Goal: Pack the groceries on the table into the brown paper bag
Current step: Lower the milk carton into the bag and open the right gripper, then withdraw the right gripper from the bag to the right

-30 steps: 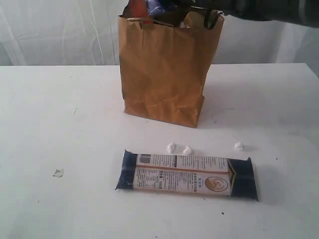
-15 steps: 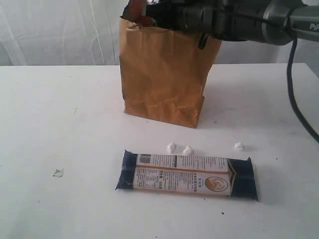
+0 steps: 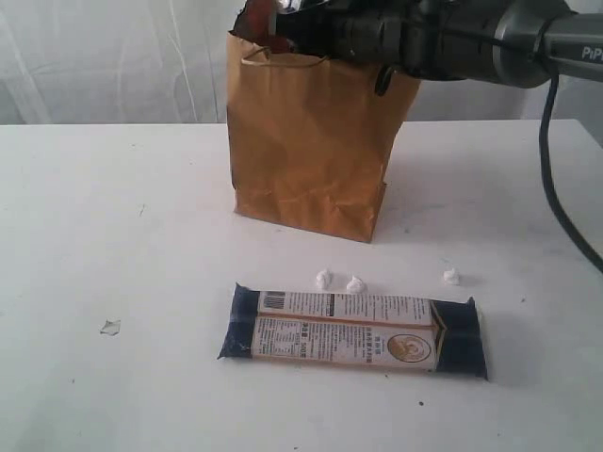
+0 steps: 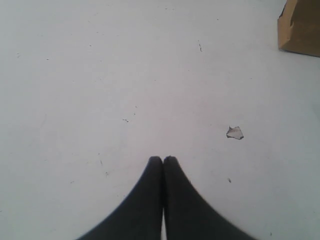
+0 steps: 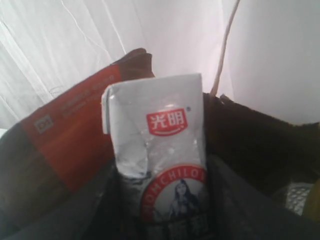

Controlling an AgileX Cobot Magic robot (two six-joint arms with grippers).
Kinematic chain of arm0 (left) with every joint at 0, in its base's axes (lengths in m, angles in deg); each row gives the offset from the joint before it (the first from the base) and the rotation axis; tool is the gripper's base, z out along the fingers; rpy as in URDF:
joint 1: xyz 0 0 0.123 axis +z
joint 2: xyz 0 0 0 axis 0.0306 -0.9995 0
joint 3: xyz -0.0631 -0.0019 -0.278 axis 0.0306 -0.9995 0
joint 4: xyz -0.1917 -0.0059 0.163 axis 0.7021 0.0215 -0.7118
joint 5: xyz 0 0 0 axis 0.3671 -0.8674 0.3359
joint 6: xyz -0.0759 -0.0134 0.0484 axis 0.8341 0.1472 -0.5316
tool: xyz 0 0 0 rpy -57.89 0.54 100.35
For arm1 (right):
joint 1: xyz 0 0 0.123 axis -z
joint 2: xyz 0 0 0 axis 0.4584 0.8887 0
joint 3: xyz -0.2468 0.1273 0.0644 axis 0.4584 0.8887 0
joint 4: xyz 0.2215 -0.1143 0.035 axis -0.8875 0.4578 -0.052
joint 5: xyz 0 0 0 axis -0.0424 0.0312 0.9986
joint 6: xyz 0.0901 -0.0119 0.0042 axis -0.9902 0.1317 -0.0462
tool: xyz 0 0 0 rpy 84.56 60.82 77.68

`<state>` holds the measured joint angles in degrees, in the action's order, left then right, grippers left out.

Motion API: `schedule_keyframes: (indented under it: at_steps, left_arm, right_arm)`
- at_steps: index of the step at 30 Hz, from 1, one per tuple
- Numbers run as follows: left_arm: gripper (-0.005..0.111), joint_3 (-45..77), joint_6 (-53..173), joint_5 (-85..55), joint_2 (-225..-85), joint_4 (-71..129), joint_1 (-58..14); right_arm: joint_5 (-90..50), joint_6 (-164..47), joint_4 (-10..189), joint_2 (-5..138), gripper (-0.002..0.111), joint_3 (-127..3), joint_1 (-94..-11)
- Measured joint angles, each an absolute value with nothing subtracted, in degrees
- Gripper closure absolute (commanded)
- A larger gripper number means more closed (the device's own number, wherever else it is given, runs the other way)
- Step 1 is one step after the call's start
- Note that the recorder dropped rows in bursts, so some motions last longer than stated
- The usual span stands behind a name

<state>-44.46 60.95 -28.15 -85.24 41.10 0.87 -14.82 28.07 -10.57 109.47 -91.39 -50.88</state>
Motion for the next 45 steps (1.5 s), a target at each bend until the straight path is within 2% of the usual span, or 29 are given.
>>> schedule_keyframes:
  at_steps: [3, 5, 20, 24, 26, 27, 28, 35, 45]
  left_arm:
    - [0.107, -44.46, 60.95, -28.15, -85.24, 41.1, 0.87]
    - [0.107, -44.46, 60.95, -28.15, -85.24, 41.1, 0.87]
    - [0.107, -44.46, 60.95, -28.05, -85.24, 41.1, 0.87]
    - [0.107, -44.46, 60.95, -28.05, -85.24, 41.1, 0.87]
    - [0.107, -44.46, 60.95, -28.05, -85.24, 41.1, 0.87]
    - [0.107, -44.46, 60.95, -28.05, -85.24, 41.1, 0.87]
    - [0.107, -44.46, 60.95, -28.05, -85.24, 41.1, 0.87]
    - [0.107, -44.46, 60.95, -28.05, -85.24, 41.1, 0.87]
    - [0.107, -44.46, 60.95, -28.05, -85.24, 41.1, 0.87]
  right_arm:
    - [-15.43, 28.07, -10.57, 109.47, 0.049, -91.39, -50.88]
    - [-16.34, 28.19, -10.57, 109.47, 0.046, -91.43, -50.88]
    - [-15.24, 28.42, -10.57, 104.25, 0.046, -91.83, -50.88]
    - [-15.43, 28.42, -10.57, 100.34, 0.046, -86.16, -50.88]
    - [-18.23, 28.42, -10.57, 99.15, 0.052, -82.27, -50.88]
    - [-20.23, 28.42, -10.57, 98.0, 0.059, -79.96, -50.88]
    - [-21.27, 28.53, -10.57, 96.9, 0.07, -78.23, -50.88]
    - [-28.66, 40.51, -10.57, 84.71, 0.108, -66.73, -50.88]
    - [-52.54, 60.58, -10.47, 72.42, 0.108, -46.25, -50.88]
